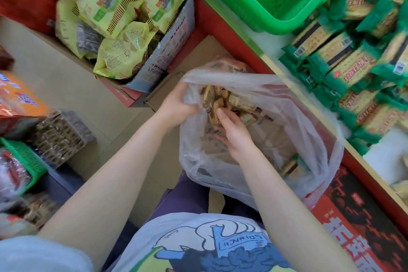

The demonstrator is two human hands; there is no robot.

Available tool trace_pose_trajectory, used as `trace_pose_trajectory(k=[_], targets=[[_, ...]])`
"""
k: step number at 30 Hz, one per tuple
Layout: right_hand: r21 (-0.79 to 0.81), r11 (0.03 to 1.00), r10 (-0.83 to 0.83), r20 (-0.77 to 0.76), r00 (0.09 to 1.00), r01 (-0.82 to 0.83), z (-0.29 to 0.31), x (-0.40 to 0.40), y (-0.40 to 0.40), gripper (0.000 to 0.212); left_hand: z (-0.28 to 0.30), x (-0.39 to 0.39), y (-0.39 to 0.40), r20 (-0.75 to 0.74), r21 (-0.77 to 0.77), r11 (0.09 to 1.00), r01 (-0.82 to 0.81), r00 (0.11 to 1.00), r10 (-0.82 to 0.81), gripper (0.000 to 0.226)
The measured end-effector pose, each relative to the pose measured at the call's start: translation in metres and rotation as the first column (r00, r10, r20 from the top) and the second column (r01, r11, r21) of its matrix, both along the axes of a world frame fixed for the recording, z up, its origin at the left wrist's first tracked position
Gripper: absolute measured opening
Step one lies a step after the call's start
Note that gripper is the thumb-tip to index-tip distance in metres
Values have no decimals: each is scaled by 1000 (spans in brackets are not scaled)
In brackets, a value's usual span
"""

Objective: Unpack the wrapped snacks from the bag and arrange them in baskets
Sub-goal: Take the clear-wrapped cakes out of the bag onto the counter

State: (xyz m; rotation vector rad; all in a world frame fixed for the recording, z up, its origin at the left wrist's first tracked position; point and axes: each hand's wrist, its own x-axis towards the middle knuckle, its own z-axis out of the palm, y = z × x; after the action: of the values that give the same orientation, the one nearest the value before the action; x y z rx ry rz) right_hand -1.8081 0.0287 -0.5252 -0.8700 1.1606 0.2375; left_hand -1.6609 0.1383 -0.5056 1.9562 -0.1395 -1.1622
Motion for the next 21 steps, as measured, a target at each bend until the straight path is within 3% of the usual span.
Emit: trace_pose_trajectory(k=[3,5,8,12,16,19,21], targets=[[45,999,28,5,1000,-28,3,1,1,66,3,-6,1,-69,-68,996,-56,996,51,90],[79,996,30,-14,999,-29,5,6,0,72,4,-9,3,-129,-95,991,-100,988,87,83],[168,986,-23,-4,1000,23,3,12,-2,55,3,-16,5,-164,-118,988,-100,983,80,80],[236,968,-83,1,997,81,5,18,-10,50,3,-24,6,-211,-128,987,-96,975,67,86],[328,896,-275,-122,954,300,7,20,-16,25,-4,-29,13,-233,-92,991,-100,969,76,88],[310,889,-307,-141,941,337,3,12,-15,18,-5,-33,18,-159,-27,997,-73,985,68,83],[271,915,-269,-144,952,300,1,2,-13,17,-2,-36,17,-17,44,997,-66,998,67,79]])
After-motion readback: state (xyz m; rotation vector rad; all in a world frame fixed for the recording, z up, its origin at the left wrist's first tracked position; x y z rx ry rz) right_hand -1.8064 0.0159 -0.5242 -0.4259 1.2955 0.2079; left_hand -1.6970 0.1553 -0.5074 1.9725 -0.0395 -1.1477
